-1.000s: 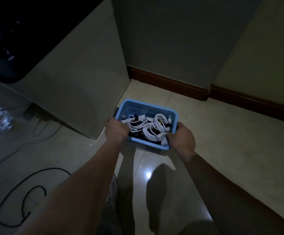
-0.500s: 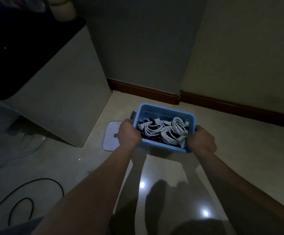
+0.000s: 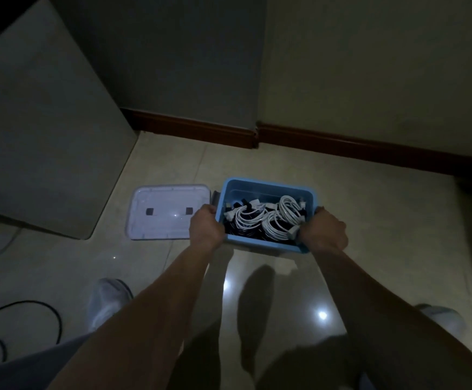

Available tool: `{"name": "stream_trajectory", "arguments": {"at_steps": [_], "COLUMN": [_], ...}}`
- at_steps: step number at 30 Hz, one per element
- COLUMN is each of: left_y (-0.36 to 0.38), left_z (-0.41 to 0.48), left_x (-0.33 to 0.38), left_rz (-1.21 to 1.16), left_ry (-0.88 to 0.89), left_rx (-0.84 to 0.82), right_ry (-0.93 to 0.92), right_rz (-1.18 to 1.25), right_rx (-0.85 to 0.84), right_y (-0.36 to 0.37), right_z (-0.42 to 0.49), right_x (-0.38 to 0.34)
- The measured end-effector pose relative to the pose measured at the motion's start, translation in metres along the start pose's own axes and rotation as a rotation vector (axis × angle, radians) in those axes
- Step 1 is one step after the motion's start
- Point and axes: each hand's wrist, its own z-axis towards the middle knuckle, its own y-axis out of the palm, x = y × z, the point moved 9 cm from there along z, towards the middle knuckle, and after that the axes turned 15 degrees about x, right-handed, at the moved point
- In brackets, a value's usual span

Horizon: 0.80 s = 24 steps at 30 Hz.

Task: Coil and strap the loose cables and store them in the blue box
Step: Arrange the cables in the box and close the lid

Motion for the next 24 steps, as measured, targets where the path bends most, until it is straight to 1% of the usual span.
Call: {"name": "stream_trajectory", "arguments": {"at_steps": [2, 4, 5, 7, 8, 10, 13, 14, 16, 17, 18, 20, 22, 24], "left_y": [-0.002, -0.01, -0.016, -0.032, -0.039, -0.054, -0.076, -0.083, -0.096, -0.1, -0.101, -0.092, -0.079, -0.067], "left_z": [0.004, 0.01, 0.014, 0.027, 0.033, 0.049, 0.073, 0.082, 0.097, 0.103, 0.109, 0.119, 0.126, 0.127], "left_x": [-0.002, -0.005, -0.008, -0.021, -0.028, -0.052, -0.091, -0.107, -0.137, -0.148, -0.16, -0.177, -0.188, -0.193], "left_rz": [0.017, 0.044, 0.05, 0.047, 0.052, 0.071, 0.137, 0.191, 0.394, 0.47, 0.494, 0.458, 0.389, 0.216], "left_ry": [0.005, 0.014, 0.017, 0.01, 0.01, -0.007, -0.05, -0.068, -0.105, -0.127, -0.155, -0.204, -0.239, -0.317], "left_rx": [-0.015, -0.01, 0.0, 0.017, 0.013, 0.0, 0.014, 0.03, 0.051, 0.051, 0.036, -0.045, -0.106, -0.133], "right_ry": [-0.007, -0.067, -0.121, -0.283, -0.365, -0.473, -0.535, -0.536, -0.495, -0.46, -0.415, -0.292, -0.198, -0.106], "right_rz": [-0.062, -0.07, -0.049, 0.039, 0.113, 0.308, 0.514, 0.531, 0.497, 0.449, 0.392, 0.327, 0.355, 0.377], "right_rx": [0.086, 0.182, 0.202, 0.189, 0.156, 0.035, -0.195, -0.276, -0.411, -0.445, -0.465, -0.487, -0.51, -0.538], "right_y": [-0.008, -0.02, -0.024, -0.022, -0.018, -0.002, 0.033, 0.05, 0.088, 0.105, 0.122, 0.148, 0.165, 0.179], "right_z": [-0.006, -0.016, -0.022, -0.04, -0.051, -0.078, -0.12, -0.132, -0.146, -0.146, -0.145, -0.139, -0.135, -0.131], "right_x": [-0.008, -0.03, -0.046, -0.091, -0.114, -0.163, -0.222, -0.239, -0.258, -0.26, -0.259, -0.251, -0.245, -0.239]}}
